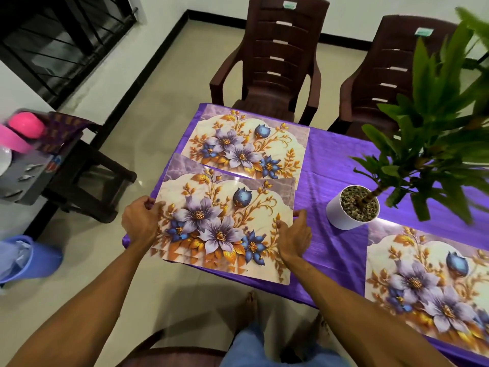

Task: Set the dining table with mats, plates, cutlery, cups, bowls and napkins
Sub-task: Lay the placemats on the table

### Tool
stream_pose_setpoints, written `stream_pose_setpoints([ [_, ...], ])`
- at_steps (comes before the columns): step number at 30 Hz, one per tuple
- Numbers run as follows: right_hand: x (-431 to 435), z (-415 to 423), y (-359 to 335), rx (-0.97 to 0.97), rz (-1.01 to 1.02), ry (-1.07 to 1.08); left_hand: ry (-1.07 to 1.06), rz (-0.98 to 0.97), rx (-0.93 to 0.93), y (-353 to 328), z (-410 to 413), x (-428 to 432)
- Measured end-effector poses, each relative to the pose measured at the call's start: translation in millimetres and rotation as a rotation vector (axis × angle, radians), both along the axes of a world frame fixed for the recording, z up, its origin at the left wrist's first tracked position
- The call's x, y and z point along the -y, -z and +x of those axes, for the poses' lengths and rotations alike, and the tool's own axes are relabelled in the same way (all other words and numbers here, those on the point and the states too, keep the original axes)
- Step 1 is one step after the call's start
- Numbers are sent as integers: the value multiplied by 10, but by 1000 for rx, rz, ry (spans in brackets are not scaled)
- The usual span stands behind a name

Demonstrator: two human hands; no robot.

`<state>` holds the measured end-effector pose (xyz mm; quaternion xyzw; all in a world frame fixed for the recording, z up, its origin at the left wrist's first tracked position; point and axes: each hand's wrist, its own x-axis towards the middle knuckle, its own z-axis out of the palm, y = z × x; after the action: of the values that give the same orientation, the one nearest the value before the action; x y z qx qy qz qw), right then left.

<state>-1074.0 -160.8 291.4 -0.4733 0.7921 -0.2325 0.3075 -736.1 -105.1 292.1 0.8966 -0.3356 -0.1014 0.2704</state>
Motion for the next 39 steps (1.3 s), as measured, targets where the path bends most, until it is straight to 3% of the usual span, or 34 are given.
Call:
stream_pose_setpoints([
  [13,154,-31,44,-55,-120,-88,-1,-24,93,-230,-61,70],
  [24,179,-37,12,-54,-217,-70,-61,69,-26,-77,166,166],
  [34,244,-230,53,382,-231,-34,81,64,-287,61,39,71],
  [39,239,-488,-91,525,-262,-47,53,18,-473,-47,-85,119],
])
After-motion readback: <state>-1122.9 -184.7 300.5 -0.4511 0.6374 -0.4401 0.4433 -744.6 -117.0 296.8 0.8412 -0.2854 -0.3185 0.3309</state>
